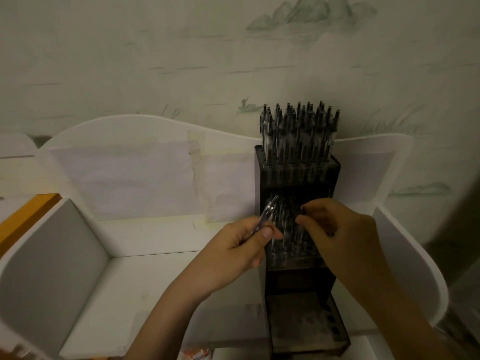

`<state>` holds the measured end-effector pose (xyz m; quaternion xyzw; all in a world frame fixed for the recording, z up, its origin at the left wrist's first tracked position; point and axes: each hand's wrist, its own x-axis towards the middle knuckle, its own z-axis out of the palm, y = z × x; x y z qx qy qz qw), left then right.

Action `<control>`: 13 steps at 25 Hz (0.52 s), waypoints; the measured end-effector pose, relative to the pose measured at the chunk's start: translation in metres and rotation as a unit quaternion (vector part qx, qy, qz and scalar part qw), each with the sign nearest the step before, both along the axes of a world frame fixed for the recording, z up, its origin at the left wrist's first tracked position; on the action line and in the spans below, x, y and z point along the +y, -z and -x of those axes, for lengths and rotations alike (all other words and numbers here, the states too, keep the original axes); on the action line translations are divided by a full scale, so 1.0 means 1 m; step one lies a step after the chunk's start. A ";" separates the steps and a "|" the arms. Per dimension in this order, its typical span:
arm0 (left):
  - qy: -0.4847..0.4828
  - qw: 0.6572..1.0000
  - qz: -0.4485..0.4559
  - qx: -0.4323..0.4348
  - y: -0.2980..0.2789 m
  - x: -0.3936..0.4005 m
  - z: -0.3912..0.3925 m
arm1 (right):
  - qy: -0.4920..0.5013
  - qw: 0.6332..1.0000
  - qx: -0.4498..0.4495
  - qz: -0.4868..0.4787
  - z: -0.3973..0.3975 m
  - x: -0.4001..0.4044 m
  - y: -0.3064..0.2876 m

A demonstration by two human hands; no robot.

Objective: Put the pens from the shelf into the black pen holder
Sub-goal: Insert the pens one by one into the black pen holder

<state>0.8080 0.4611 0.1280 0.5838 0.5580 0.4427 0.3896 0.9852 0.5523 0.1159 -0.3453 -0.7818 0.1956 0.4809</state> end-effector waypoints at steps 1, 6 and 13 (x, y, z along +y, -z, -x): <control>-0.001 1.000 0.002 0.000 0.001 0.001 -0.001 | 0.000 1.000 -0.004 0.008 -0.001 0.001 -0.001; -0.001 1.000 0.008 0.011 0.003 0.003 -0.006 | -0.007 0.996 -0.032 0.083 -0.005 0.007 0.000; 0.010 0.999 0.002 0.037 0.005 0.003 -0.010 | 0.014 1.000 0.002 -0.003 -0.010 -0.003 0.002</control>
